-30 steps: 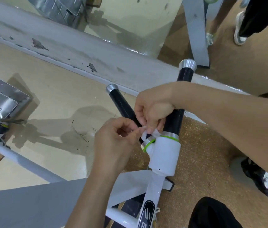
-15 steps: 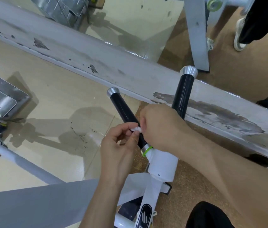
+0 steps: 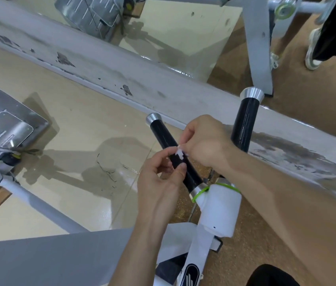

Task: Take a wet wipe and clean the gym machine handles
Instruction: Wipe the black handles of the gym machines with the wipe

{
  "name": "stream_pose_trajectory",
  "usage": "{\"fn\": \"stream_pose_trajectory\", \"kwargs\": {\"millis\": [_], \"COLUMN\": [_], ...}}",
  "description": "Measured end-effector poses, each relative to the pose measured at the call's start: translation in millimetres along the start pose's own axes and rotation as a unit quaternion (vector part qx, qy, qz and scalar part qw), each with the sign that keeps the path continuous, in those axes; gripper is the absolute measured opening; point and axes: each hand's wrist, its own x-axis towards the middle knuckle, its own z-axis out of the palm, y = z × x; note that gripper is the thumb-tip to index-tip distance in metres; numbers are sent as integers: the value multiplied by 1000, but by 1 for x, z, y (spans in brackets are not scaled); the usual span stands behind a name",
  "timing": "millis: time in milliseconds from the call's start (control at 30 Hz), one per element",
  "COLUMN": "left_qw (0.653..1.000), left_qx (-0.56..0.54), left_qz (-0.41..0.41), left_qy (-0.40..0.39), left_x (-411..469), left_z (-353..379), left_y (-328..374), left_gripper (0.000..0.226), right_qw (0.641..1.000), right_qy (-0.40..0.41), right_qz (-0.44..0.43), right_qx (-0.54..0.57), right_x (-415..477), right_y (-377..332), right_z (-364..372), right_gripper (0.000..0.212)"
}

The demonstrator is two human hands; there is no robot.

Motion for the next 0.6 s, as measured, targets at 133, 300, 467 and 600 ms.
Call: {"fn": "stream_pose_trajectory", "kwargs": {"millis": [133, 300, 467, 600], "left_qw": [999, 999, 999, 977], "left_qx": [22, 52, 31, 128], "left_qz": [-17, 1, 34, 63], "left_qy": [18, 11, -4, -158], "left_x": [5, 12, 41, 69], "left_z": [-4, -3, -13, -14], "left_y": [-2, 0, 12, 24], "left_gripper": [26, 21, 18, 10], "right_qw": [991, 997, 906, 872], "right_qy": [-90, 30, -65, -102], "right_qz": [2, 27, 140, 172], "right_qx": [-95, 67, 394, 447], "right_x": [-5, 7, 16, 17], "right_y": [1, 5, 6, 4], "right_z": [-7, 8, 1, -6], "right_gripper": [15, 13, 25, 33]}}
